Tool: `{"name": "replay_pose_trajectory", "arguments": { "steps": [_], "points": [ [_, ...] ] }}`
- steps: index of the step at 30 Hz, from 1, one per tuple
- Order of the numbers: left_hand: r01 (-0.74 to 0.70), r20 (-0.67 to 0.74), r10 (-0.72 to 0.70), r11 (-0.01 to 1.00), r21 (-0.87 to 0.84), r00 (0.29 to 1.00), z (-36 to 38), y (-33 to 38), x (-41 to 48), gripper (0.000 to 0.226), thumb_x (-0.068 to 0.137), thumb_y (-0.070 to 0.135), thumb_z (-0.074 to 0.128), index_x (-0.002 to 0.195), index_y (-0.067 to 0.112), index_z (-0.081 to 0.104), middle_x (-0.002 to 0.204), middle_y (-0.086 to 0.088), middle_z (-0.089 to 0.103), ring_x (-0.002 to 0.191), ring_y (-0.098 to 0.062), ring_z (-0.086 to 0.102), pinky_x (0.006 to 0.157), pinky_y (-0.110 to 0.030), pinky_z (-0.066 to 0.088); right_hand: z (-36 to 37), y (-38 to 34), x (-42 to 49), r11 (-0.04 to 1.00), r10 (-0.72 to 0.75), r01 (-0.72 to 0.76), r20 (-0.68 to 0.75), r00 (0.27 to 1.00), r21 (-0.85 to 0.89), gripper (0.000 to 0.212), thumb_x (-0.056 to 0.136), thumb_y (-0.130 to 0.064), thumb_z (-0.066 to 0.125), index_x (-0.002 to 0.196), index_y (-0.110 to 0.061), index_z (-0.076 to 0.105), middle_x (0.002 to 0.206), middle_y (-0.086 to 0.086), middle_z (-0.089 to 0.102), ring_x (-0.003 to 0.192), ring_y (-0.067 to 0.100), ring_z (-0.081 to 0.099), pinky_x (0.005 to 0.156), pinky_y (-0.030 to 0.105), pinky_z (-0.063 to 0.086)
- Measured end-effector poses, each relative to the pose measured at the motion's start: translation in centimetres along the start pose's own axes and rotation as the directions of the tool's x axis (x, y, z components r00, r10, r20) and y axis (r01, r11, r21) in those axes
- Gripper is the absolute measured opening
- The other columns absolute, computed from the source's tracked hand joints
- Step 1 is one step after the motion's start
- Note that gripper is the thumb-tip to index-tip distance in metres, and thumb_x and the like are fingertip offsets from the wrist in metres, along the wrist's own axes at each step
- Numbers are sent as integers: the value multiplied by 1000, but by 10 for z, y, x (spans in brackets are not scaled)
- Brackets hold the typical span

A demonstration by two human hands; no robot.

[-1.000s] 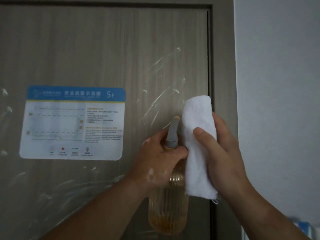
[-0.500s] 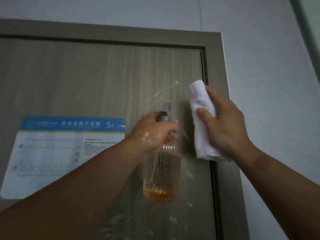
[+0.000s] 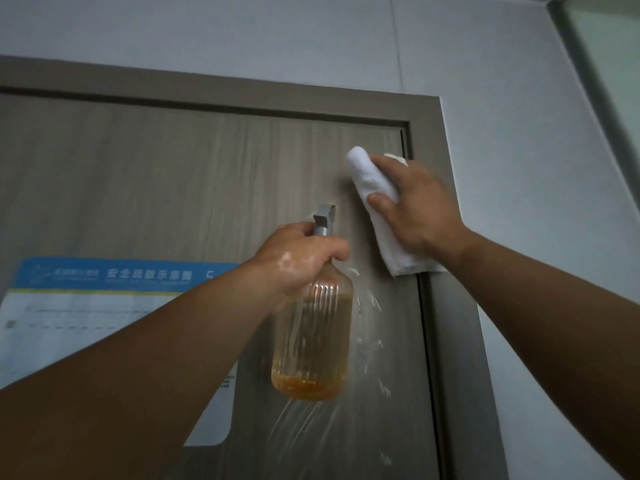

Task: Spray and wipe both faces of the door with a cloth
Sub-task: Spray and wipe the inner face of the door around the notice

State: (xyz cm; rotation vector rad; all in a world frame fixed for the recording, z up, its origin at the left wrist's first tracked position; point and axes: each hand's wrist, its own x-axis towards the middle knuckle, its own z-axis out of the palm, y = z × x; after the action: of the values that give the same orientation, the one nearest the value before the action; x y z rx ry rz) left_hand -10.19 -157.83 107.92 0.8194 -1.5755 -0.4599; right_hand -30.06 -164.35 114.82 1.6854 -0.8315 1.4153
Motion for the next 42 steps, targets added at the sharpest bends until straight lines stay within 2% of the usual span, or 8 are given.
{"name": "replay_pose_trajectory", "arguments": {
  "steps": [5,13,16,22,27,31,36,42],
  "points": [
    [-1,3,1,999,-49,1000,-15,1,7,20,73,14,77,93,9,74,70,-9,66,61,-25,66,67,-39,55,15,1,39,992,-122,123,77,990,-18,55,94,-48,59,147,-42,46,132,7,56,117,29,54,97,44,49],
    [-17,60,22,997,-76,998,-20,-1,15,23,74,11,77,96,7,74,76,-14,68,70,-31,69,83,-58,59,29,16,51,985,-174,174,-9,985,2,45,95,-39,62,139,-31,60,128,6,58,119,28,52,92,32,38],
    [-19,64,27,992,-122,998,-21,-5,13,19,79,7,75,98,6,73,80,-19,70,65,-28,70,73,-49,61,35,5,30,976,-213,213,2,977,-38,51,93,-44,53,143,-36,57,141,7,58,124,29,55,100,41,47],
    [7,82,6,987,-158,997,-35,-11,-5,15,83,1,71,97,5,74,73,-16,68,53,-23,68,51,-30,57,39,-9,-46,959,-280,281,31,959,-29,51,90,-44,50,141,-41,56,131,5,59,111,29,57,92,44,52],
    [12,73,-5,996,-92,997,-49,-15,-6,24,82,9,75,105,4,72,73,-14,70,61,-26,69,67,-39,58,35,-2,56,986,-137,124,-114,984,-115,41,89,-39,55,127,-28,67,117,11,66,109,37,60,86,38,48],
    [13,49,-11,999,-48,999,-58,-19,-10,23,80,14,77,102,10,74,87,-17,72,74,-30,72,84,-54,60,39,-21,36,959,-263,259,-17,965,-112,41,91,-34,62,132,-32,65,126,6,66,109,29,60,84,31,41],
    [6,17,-5,1000,-28,1000,-66,-24,-26,14,83,7,74,96,12,74,88,-23,77,79,-35,77,82,-55,60,51,-47,-51,905,-419,425,150,895,-6,55,85,-38,58,140,-39,57,136,4,60,114,29,60,88,44,53],
    [50,12,-50,999,-22,999,-68,-33,-27,18,82,13,76,100,11,74,86,-14,74,84,-34,78,82,-56,61,49,-48,60,952,-281,278,-4,960,-126,45,89,-46,51,132,-39,63,122,6,67,109,30,61,89,41,51]
  ]
}}
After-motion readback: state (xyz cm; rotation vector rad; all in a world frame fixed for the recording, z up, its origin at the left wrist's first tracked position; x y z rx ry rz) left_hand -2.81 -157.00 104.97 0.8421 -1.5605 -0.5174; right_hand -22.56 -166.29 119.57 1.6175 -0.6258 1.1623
